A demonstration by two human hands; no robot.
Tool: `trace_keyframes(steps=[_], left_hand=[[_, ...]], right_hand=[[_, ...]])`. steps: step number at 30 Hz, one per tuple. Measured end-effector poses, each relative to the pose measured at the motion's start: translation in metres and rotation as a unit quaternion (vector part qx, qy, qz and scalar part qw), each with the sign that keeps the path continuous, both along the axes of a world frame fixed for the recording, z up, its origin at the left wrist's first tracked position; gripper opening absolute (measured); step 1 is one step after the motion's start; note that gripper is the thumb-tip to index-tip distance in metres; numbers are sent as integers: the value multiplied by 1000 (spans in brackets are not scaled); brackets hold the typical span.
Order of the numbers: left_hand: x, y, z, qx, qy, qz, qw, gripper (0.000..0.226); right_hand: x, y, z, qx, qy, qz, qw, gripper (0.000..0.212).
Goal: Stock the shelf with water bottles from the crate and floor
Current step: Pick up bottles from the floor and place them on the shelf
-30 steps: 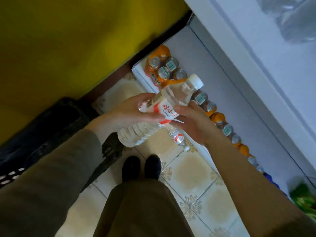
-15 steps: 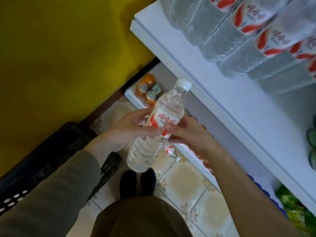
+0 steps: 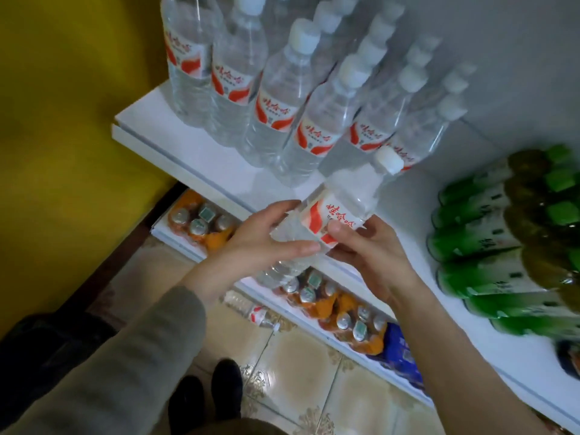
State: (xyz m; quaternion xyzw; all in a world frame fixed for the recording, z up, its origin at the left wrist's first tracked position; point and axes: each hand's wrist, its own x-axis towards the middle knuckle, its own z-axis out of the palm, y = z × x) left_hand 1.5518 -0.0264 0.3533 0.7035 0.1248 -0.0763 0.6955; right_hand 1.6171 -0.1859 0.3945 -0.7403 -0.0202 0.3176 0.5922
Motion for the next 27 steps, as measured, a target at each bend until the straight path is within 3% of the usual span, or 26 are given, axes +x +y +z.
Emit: trace_keyframes(steps=[5, 9, 12, 15, 19, 27], left_hand=[[40, -28, 10, 20, -7, 99, 995, 48], [62, -48, 15, 35, 15, 166, 985, 49], [74, -57, 13, 17, 60, 192, 979, 51], [82, -59, 7, -1, 93, 205, 974, 53], [88, -56, -4, 0, 122, 206, 971, 60], [102, -54, -9, -1, 131, 215, 968, 51]], right_hand=[[41, -8, 22, -14, -67, -35, 997, 58], [65, -6, 21, -17, -129, -28, 991, 37], [78, -2, 12, -4, -157, -33, 987, 39], [85, 2, -2, -13, -168, -29, 985, 40], [91, 9, -13, -23, -171, -30, 984, 57], [101, 15, -18, -41, -185, -30, 981, 55]])
